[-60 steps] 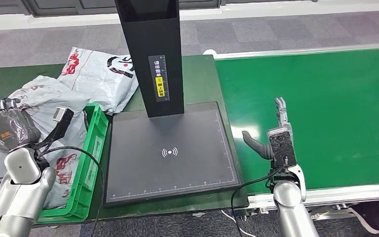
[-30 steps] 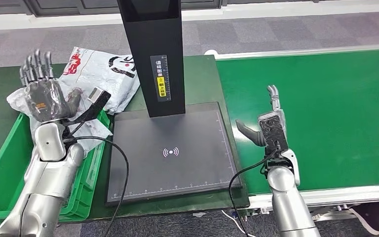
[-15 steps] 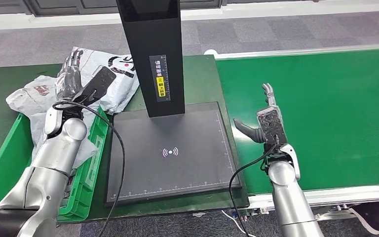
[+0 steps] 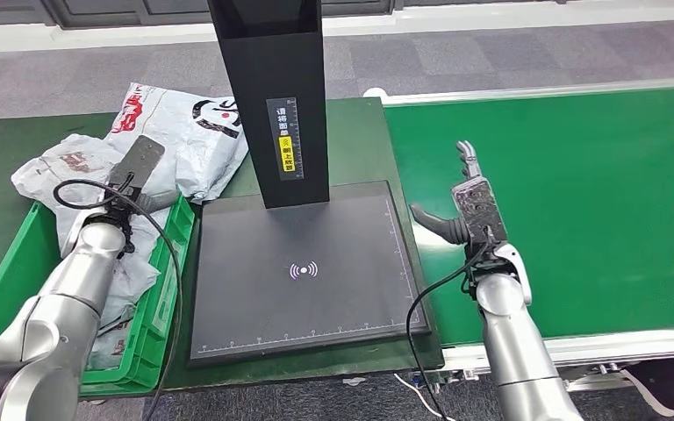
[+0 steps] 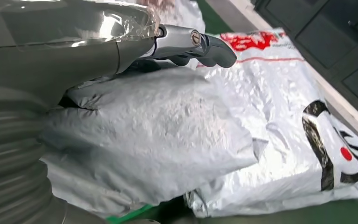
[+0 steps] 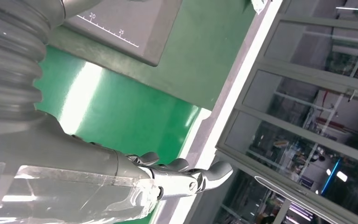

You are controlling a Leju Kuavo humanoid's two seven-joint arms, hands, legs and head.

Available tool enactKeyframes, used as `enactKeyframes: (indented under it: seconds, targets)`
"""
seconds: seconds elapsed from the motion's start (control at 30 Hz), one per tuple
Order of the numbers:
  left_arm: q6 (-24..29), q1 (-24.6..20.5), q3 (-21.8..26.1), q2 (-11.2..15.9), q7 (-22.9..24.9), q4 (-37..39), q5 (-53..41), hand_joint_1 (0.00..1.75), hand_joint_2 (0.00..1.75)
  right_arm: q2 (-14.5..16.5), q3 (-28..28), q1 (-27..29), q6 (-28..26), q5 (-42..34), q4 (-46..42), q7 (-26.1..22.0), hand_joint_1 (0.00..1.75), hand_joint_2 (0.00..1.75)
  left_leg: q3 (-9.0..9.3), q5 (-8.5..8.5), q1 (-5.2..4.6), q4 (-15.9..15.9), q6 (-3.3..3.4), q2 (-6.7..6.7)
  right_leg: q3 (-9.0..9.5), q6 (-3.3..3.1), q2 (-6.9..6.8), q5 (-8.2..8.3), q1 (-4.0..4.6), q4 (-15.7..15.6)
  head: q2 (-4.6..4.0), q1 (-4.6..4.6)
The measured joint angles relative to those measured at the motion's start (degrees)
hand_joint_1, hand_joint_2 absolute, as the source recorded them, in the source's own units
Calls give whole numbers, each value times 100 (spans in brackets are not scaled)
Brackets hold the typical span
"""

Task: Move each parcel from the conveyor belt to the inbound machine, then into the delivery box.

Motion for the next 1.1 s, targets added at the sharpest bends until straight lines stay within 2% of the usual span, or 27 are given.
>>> enactKeyframes:
  seconds: [0.17, 0.27, 0.33, 0.4, 0.43, 0.57, 0.67, 0.73, 0.93, 1.1]
  targets:
    - [-239, 5, 16, -23, -71, 98, -289, 0, 175, -4, 3, -8, -15, -72, 40, -4, 0, 175, 1, 0, -2, 1, 1, 1, -1, 0, 1, 0, -1, -3, 0, 0]
    - [-876, 96, 16, -142, -677, 73, 159, 0, 175, -9, 58, -8, -51, -140, 48, -59, 0, 175, 3, 0, -2, 1, 1, -4, 1, 0, -4, 0, -2, -3, 0, 0]
    - [-1453, 254, 15, -292, -1207, -49, 736, 0, 175, -8, 134, -9, -93, -189, 62, -140, 0, 87, 2, 2, -3, 1, 5, -23, 5, 3, -26, -3, -2, -4, 0, 0]
    - [-1756, 427, -15, -546, -1506, -213, 1291, 0, 175, 8, 226, -9, -159, -209, 86, -218, 0, 0, -2, 6, -3, 2, 11, -56, 14, 7, -62, -9, -3, -7, 0, 0]
    - [-1759, 503, -57, -690, -1554, -285, 1518, 0, 175, 26, 268, -8, -201, -215, 98, -249, 0, 0, -4, 8, -4, 2, 14, -71, 19, 9, -76, -11, -3, -9, 0, 1]
    - [-1096, 832, -453, -1283, -1615, -527, 2262, 0, 175, 128, 476, 14, -399, -311, 137, -351, 0, 175, -10, 9, -12, 3, 20, -88, 25, 13, -90, -11, -12, -13, 0, 1]
    - [-424, 981, -788, -1575, -1659, -630, 2636, 0, 175, 173, 585, 52, -473, -416, 141, -388, 0, 175, -18, 9, -14, 6, 22, -83, 20, 18, -85, -8, -14, -14, 0, 2]
    - [56, 1014, -964, -1675, -1729, -680, 2740, 0, 175, 203, 624, 63, -487, -475, 145, -390, 0, 175, -19, 8, -14, 7, 22, -78, 17, 20, -80, -6, -14, -15, 0, 2]
    - [1301, 963, -1176, -1716, -2024, -713, 2836, 0, 175, 274, 710, -72, -452, -630, 322, -491, 0, 175, -16, 11, -12, 6, 19, -63, 11, 19, -66, -5, -7, -10, 0, 0]
    - [1779, 927, -1208, -1678, -2288, -672, 2827, 0, 175, 286, 787, -214, -415, -696, 496, -589, 0, 175, -16, 12, -5, 6, 18, -63, 11, 18, -66, -5, -5, -8, 0, 1]
